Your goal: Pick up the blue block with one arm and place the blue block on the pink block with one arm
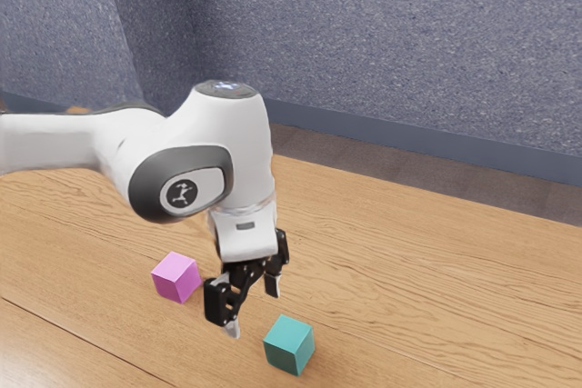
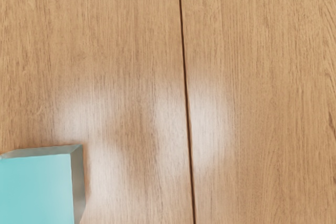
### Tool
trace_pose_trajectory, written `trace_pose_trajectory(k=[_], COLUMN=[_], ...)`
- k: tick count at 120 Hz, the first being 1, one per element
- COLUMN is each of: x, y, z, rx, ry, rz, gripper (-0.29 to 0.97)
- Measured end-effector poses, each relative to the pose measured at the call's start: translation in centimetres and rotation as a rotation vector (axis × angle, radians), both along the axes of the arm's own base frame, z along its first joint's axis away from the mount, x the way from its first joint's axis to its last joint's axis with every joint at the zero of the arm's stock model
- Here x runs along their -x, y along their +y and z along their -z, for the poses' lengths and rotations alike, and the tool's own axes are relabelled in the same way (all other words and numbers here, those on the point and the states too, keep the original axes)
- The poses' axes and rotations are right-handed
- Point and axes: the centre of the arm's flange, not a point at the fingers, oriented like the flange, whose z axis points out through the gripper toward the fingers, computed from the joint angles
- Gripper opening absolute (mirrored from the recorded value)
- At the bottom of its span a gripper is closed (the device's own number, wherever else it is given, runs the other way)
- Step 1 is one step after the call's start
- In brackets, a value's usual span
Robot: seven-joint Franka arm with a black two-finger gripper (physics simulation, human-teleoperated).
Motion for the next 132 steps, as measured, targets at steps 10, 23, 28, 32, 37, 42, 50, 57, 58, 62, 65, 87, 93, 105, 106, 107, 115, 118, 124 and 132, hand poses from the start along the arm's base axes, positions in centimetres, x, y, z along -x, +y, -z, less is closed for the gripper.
trace_pose_trajectory(k=[10, 23, 28, 32, 37, 42, 50, 57, 58, 62, 65, 87, 93, 105, 106, 107, 115, 118, 124, 132], x=[-0.8, -1.9, -2.3, -2.6, -3.0, -3.5, -4.3, -4.8, -4.9, -5.1, -5.3, -6.1, -6.0, -6.2, -6.3, -6.3, -6.9, -7.1, -7.5, -8.0], y=[0.0, -0.3, -0.3, -0.4, -0.5, -0.3, 0.0, 0.2, 0.2, 0.4, 0.5, 0.6, 0.1, -0.5, -0.5, -0.5, -0.5, -0.5, -0.2, 0.2], z=[1.0, 3.0, 3.9, 4.8, 5.6, 6.4, 7.9, 8.8, 8.9, 9.2, 9.4, 11.8, 12.3, 13.4, 13.4, 13.4, 12.9, 12.7, 12.4, 12.3], rx=[0.002, -0.005, -0.008, -0.008, -0.004, -0.001, 0.004, 0.009, 0.01, 0.014, 0.016, 0.02, 0.021, 0.014, 0.013, 0.013, 0.016, 0.019, 0.021, 0.023], ry=[-0.005, -0.012, -0.009, -0.003, -0.003, -0.002, 0.008, 0.009, 0.008, 0.005, 0.003, 0.006, 0.008, 0.003, 0.001, -0.001, -0.023, -0.031, -0.042, -0.049], rz=[-0.015, -0.018, -0.018, -0.019, -0.023, -0.033, -0.048, -0.06, -0.062, -0.069, -0.074, -0.074, -0.062, -0.031, -0.03, -0.029, -0.023, -0.021, -0.024, -0.028], gripper=[0.68, 0.68, 0.68, 0.68, 0.68, 0.68, 0.68, 0.68, 0.68, 0.68, 0.68, 0.68, 0.68, 0.68, 0.68, 0.68, 0.68, 0.68, 0.68, 0.68])
